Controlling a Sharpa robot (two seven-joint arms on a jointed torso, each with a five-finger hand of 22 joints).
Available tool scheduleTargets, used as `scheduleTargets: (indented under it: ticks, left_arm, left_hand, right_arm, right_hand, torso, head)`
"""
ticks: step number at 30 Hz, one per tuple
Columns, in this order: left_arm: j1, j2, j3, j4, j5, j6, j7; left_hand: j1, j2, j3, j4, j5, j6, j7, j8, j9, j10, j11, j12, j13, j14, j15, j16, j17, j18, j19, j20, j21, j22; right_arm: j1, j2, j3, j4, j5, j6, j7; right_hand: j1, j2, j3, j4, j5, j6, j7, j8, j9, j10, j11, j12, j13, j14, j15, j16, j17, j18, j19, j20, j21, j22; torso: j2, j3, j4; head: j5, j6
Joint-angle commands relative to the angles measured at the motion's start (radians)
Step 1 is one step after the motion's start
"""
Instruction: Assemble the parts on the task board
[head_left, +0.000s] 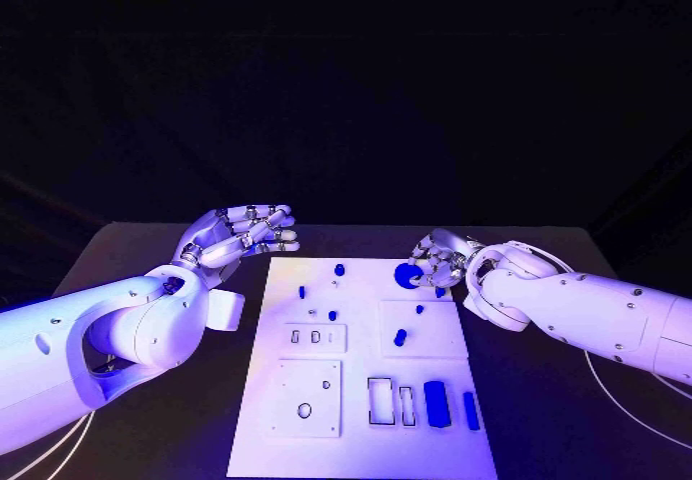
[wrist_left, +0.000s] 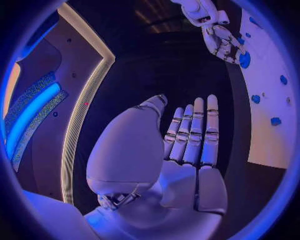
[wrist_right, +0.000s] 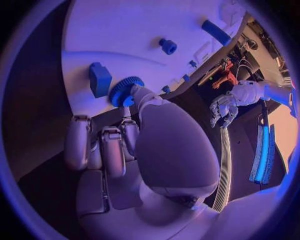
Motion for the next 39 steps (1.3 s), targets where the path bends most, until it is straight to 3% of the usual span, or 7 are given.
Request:
scheduleTargets:
  ticks: [1, 4, 14, 22, 28, 32, 39]
  left_arm:
    - [0.002, 0.001, 0.001, 0.001, 0.002, 0.018, 0.006]
    - [0.002, 0.001, 0.001, 0.001, 0.002, 0.018, 0.006]
    - [0.002, 0.001, 0.001, 0.001, 0.002, 0.018, 0.005]
    - [0.002, 0.001, 0.001, 0.000, 0.002, 0.018, 0.004]
    - [0.002, 0.005, 0.001, -0.001, 0.002, 0.019, 0.002]
    - [0.002, 0.007, 0.001, -0.001, 0.002, 0.019, 0.002]
    - [0.002, 0.010, 0.001, -0.001, 0.002, 0.020, 0.001]
  left_hand:
    - [0.010, -0.001, 0.007, 0.001, -0.004, 0.006, 0.014, 0.004, 0.001, 0.008, 0.001, -0.006, -0.001, -0.004, 0.001, 0.005, 0.001, 0.011, 0.002, 0.001, 0.007, 0.001]
    - [0.010, -0.001, 0.007, 0.001, -0.004, 0.006, 0.014, 0.004, 0.001, 0.008, 0.001, -0.006, -0.001, -0.004, 0.001, 0.005, 0.001, 0.011, 0.002, 0.001, 0.007, 0.001]
    - [0.009, -0.001, 0.008, 0.001, -0.004, 0.006, 0.014, 0.004, 0.001, 0.008, 0.001, -0.007, -0.001, -0.007, 0.002, 0.004, 0.003, 0.010, -0.001, 0.001, 0.007, 0.002]
    - [0.009, -0.001, 0.008, 0.001, -0.004, 0.006, 0.014, 0.004, 0.001, 0.008, 0.001, -0.007, -0.001, -0.007, 0.002, 0.004, 0.003, 0.010, -0.001, 0.001, 0.007, 0.002]
    - [0.009, -0.001, 0.008, 0.001, -0.004, 0.006, 0.014, 0.004, 0.001, 0.008, 0.001, -0.007, -0.001, -0.007, 0.002, 0.004, 0.003, 0.010, -0.001, 0.001, 0.007, 0.002]
    - [0.009, -0.001, 0.008, 0.001, -0.004, 0.006, 0.014, 0.004, 0.001, 0.008, 0.001, -0.007, -0.001, -0.007, 0.002, 0.004, 0.003, 0.010, -0.001, 0.001, 0.007, 0.002]
    - [0.009, -0.001, 0.008, 0.001, -0.004, 0.006, 0.014, 0.004, 0.001, 0.008, 0.001, -0.007, -0.001, -0.007, 0.002, 0.004, 0.003, 0.010, -0.001, 0.001, 0.007, 0.002]
  right_arm:
    - [-0.007, 0.001, -0.004, 0.008, -0.072, -0.053, -0.028]
    - [-0.007, 0.002, -0.004, 0.017, -0.103, -0.080, -0.039]
    - [-0.007, 0.007, -0.004, 0.046, -0.165, -0.122, -0.059]
    - [-0.001, 0.007, -0.004, 0.132, -0.236, -0.158, -0.079]
    - [0.002, 0.045, -0.005, 0.183, -0.300, -0.156, -0.105]
    - [0.003, 0.081, -0.012, 0.182, -0.320, -0.154, -0.115]
    - [-0.003, 0.143, -0.022, 0.150, -0.338, -0.159, -0.137]
  right_hand:
    - [-0.005, -0.004, 0.013, 0.002, 0.007, 0.023, -0.008, 0.022, 0.009, 0.006, -0.001, 0.005, 0.002, 0.091, -0.010, 0.007, 0.204, -0.018, 0.010, -0.001, 0.007, 0.006]
    - [-0.007, -0.006, 0.022, 0.002, 0.010, 0.025, -0.010, 0.025, 0.010, 0.009, -0.003, 0.006, 0.005, 0.092, -0.012, 0.007, 0.204, -0.018, 0.012, -0.003, 0.009, 0.009]
    - [-0.016, -0.011, 0.044, 0.005, 0.019, 0.027, -0.012, 0.030, 0.012, 0.011, -0.006, 0.006, 0.007, 0.092, -0.014, 0.007, 0.206, -0.019, 0.013, -0.006, 0.011, 0.013]
    - [-0.038, -0.021, 0.063, 0.013, 0.029, 0.026, -0.013, 0.033, 0.014, 0.016, -0.006, 0.008, 0.011, 0.093, -0.015, 0.008, 0.209, -0.021, 0.020, -0.007, 0.019, 0.024]
    - [-0.049, -0.025, 0.069, 0.018, 0.026, 0.024, -0.013, 0.034, 0.014, 0.017, -0.007, 0.007, 0.012, 0.093, -0.016, 0.008, 0.209, -0.022, 0.023, -0.008, 0.022, 0.028]
    - [-0.050, -0.026, 0.070, 0.019, 0.024, 0.024, -0.013, 0.034, 0.014, 0.017, -0.007, 0.007, 0.011, 0.093, -0.016, 0.008, 0.209, -0.022, 0.023, -0.008, 0.021, 0.028]
    - [-0.051, -0.025, 0.075, 0.019, 0.022, 0.021, -0.013, 0.034, 0.014, 0.018, -0.007, 0.007, 0.012, 0.093, -0.016, 0.008, 0.208, -0.023, 0.024, -0.008, 0.022, 0.029]
  torso:
    - [-0.001, -0.0004, 0.0000]
    - [0.000, -0.0009, 0.0022]
    - [0.000, -0.0018, 0.0009]
    - [-0.001, -0.0015, 0.0001]
    - [0.000, -0.0009, 0.0028]
    - [0.000, -0.0019, 0.0014]
    - [0.002, -0.0023, 0.0046]
  head:
    - [0.000, 0.000]
    - [0.002, -0.001]
    - [0.006, 0.000]
    - [0.011, -0.001]
    - [0.014, -0.002]
    - [0.016, -0.003]
    - [0.024, -0.003]
